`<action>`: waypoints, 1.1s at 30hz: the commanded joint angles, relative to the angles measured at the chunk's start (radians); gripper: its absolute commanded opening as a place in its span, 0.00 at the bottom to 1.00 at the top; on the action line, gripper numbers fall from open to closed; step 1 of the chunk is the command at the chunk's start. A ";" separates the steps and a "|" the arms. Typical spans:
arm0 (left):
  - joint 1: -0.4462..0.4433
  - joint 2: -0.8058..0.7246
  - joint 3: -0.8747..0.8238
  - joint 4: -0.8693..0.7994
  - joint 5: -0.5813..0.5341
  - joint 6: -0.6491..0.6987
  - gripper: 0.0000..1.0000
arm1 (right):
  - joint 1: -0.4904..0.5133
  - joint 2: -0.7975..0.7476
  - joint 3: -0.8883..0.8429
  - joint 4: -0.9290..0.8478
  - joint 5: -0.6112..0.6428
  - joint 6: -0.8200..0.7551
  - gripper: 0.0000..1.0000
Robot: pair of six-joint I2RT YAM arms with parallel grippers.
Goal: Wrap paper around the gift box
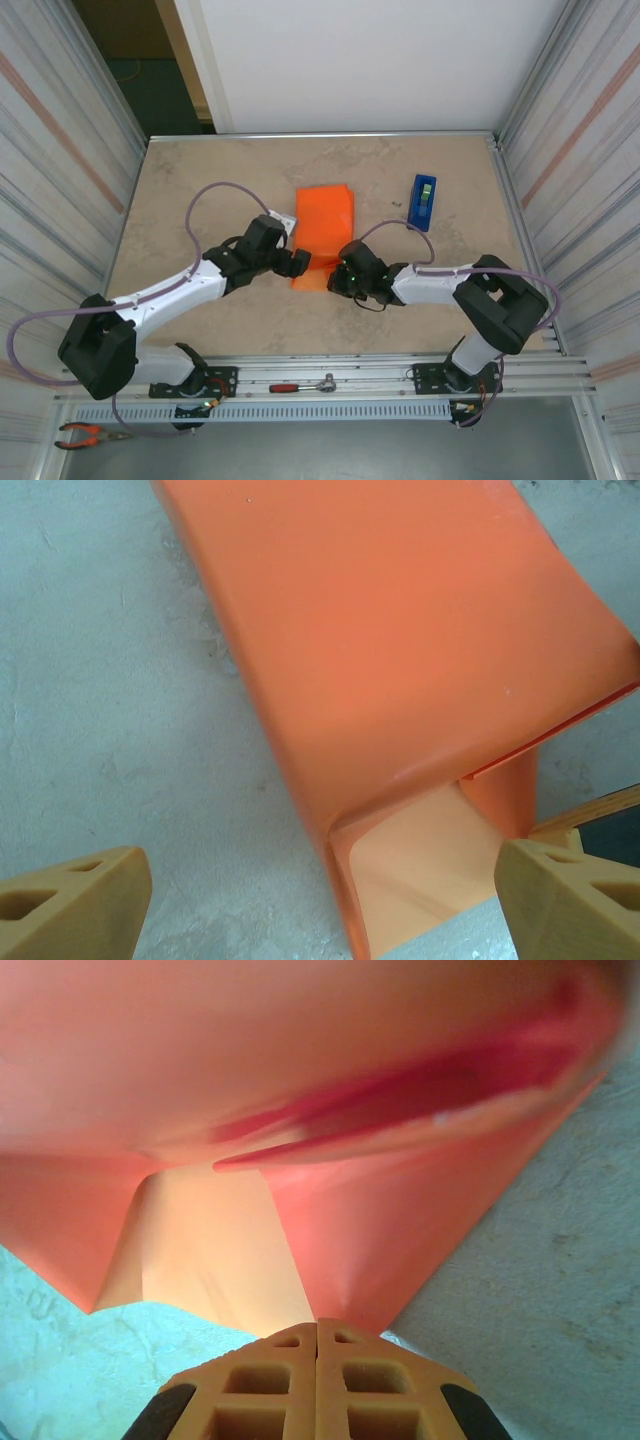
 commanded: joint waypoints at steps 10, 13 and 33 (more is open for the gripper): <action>0.011 -0.031 -0.027 0.026 -0.002 -0.024 0.90 | 0.007 0.026 -0.039 0.024 0.005 0.023 0.00; 0.016 -0.033 -0.029 0.028 -0.003 -0.034 0.91 | -0.016 -0.041 -0.052 -0.018 0.021 0.012 0.00; 0.205 -0.060 -0.153 0.144 0.240 -0.237 0.87 | -0.165 -0.173 -0.094 -0.025 -0.039 -0.029 0.00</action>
